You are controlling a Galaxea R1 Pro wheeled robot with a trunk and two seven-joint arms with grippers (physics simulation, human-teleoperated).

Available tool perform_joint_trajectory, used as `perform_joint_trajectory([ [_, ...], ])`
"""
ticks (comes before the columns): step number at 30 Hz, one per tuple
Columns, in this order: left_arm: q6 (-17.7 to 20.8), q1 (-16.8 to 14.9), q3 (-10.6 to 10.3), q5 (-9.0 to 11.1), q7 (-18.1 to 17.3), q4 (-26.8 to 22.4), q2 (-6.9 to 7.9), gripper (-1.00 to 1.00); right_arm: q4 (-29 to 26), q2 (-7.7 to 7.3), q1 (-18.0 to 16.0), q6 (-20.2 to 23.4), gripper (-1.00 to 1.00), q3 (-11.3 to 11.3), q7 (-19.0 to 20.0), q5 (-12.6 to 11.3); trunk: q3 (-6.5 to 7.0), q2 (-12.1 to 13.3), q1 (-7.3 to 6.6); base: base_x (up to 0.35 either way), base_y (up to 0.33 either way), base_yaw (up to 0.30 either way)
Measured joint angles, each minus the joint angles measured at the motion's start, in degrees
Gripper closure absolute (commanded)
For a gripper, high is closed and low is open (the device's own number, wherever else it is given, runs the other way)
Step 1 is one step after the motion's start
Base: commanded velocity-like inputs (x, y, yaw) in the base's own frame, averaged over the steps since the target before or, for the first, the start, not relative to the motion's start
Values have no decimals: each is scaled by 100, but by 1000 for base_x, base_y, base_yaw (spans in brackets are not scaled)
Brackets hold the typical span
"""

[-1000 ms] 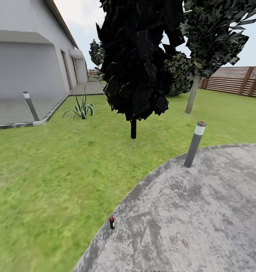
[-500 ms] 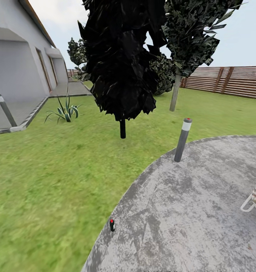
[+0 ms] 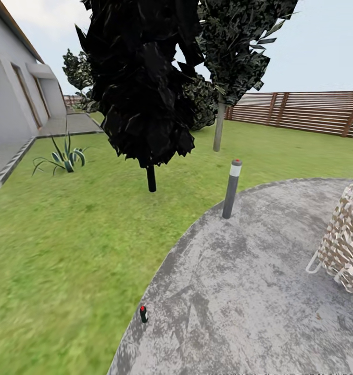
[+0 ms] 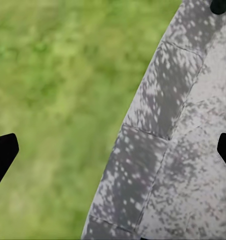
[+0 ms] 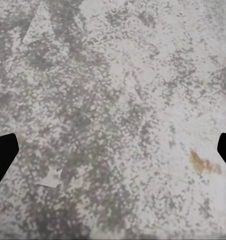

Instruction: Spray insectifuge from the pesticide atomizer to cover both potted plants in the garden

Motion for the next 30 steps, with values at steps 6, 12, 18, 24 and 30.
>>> perform_joint_trajectory([
  [6,0,1,-2,-11,0,1,-6,-100,10,0,0,0,-100,6,14,4,0,0,-1,73,-58,-33],
  [12,0,1,0,13,6,0,-12,-100,9,1,-1,-5,-100,19,23,26,0,0,-1,114,-110,-2],
  [18,5,-59,-48,-31,-23,-118,-91,-100,-386,1,-26,4,-100,24,-4,38,1,0,0,15,-13,0],
  [24,66,-1221,-54,-44,-77,-363,-205,-100,-1660,9,-754,159,-100,25,-1,35,2,0,0,1,-1,0],
  [30,73,-1759,-48,-30,-41,-367,-209,-100,-1755,7,-1559,510,-100,23,21,29,1,0,0,0,0,0],
])
